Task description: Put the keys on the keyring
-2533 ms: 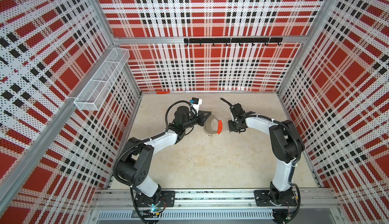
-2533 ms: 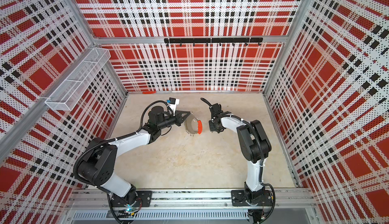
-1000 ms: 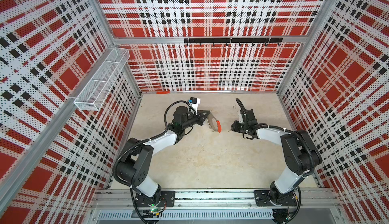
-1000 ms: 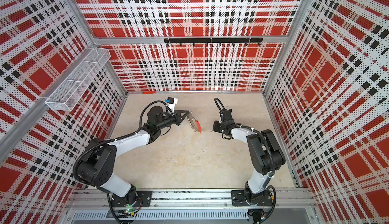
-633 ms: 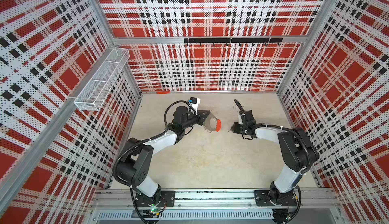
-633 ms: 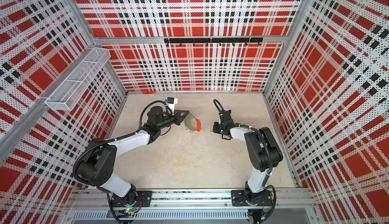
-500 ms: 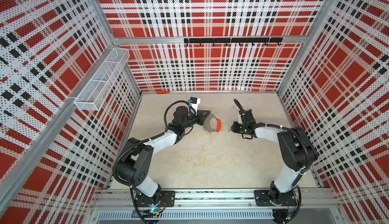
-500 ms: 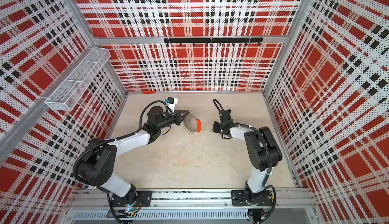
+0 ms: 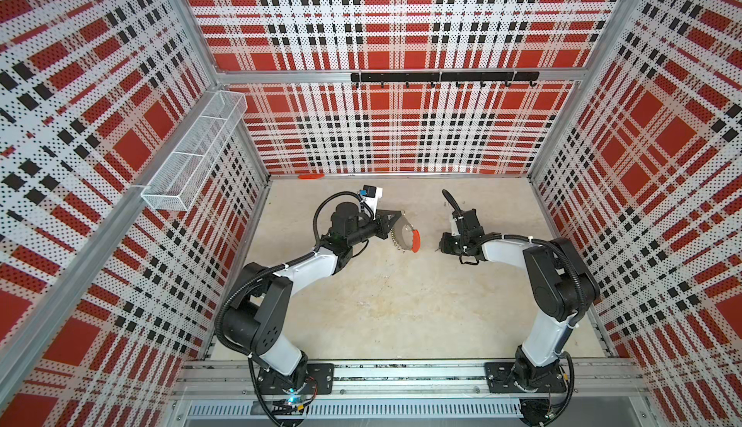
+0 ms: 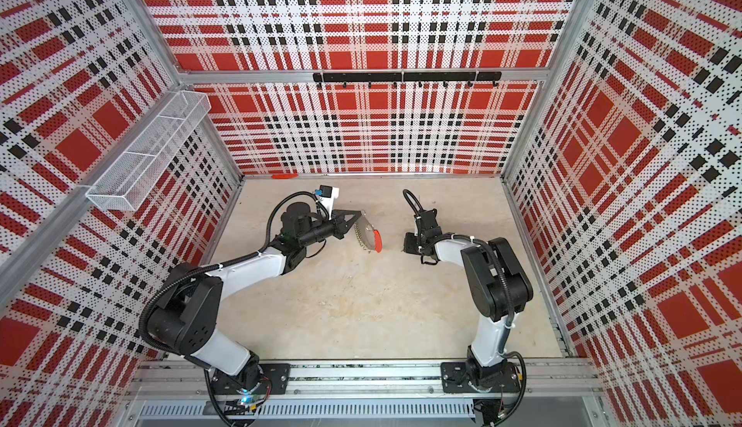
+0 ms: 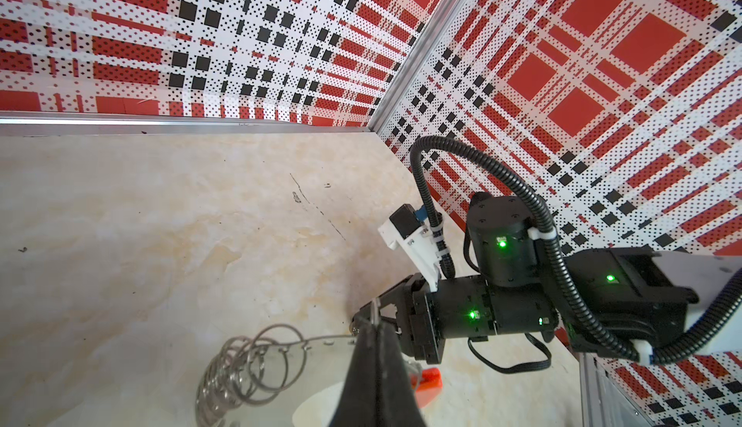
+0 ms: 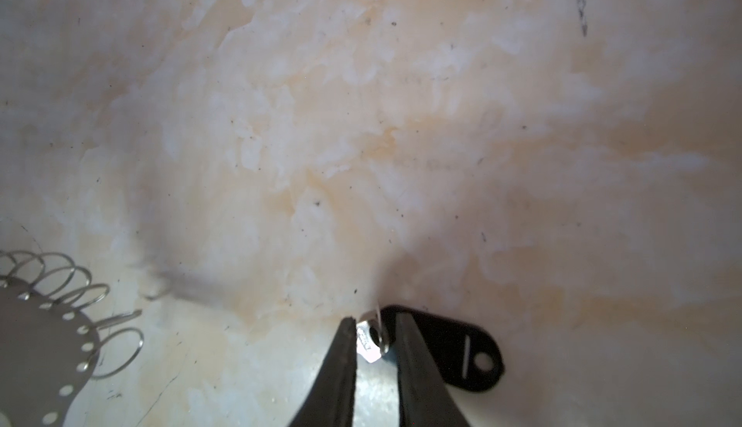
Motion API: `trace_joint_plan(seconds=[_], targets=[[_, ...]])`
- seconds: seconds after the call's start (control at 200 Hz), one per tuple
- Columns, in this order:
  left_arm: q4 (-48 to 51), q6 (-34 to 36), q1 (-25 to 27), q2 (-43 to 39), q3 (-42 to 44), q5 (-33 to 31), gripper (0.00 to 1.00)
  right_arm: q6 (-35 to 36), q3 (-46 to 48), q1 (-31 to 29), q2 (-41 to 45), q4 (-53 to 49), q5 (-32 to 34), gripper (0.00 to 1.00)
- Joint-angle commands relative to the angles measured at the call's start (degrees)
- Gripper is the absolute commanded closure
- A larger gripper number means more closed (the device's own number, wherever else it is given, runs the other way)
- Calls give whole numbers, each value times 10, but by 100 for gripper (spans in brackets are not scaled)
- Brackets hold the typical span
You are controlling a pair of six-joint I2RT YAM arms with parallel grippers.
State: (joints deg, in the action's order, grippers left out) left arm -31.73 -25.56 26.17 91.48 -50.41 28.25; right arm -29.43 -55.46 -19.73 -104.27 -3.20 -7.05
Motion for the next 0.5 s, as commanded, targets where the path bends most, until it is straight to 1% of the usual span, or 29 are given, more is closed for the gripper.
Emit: trace_joint_plan(seconds=[0.0,0.21,0.256,0.311,0.341,0.496], targets=[[-31,-3,-2,-16,-3,11,100,7,-10,-3,-10,3,9,79],[-31,-5,-4,-19,-2,14,100,14,-19,-4,-16,0,14,82],[-31,-5,-5,-19,-1,14,100,14,-20,-3,-17,-1,14,86],[-30,-5,-4,-20,-2,15,100,16,-23,-3,-18,-2,13,93],[-30,-5,-5,-20,-1,15,100,18,-23,-3,-17,-3,12,100],[-29,-3,-8,-27,3,12,100,42,-32,-10,16,-32,26,100]])
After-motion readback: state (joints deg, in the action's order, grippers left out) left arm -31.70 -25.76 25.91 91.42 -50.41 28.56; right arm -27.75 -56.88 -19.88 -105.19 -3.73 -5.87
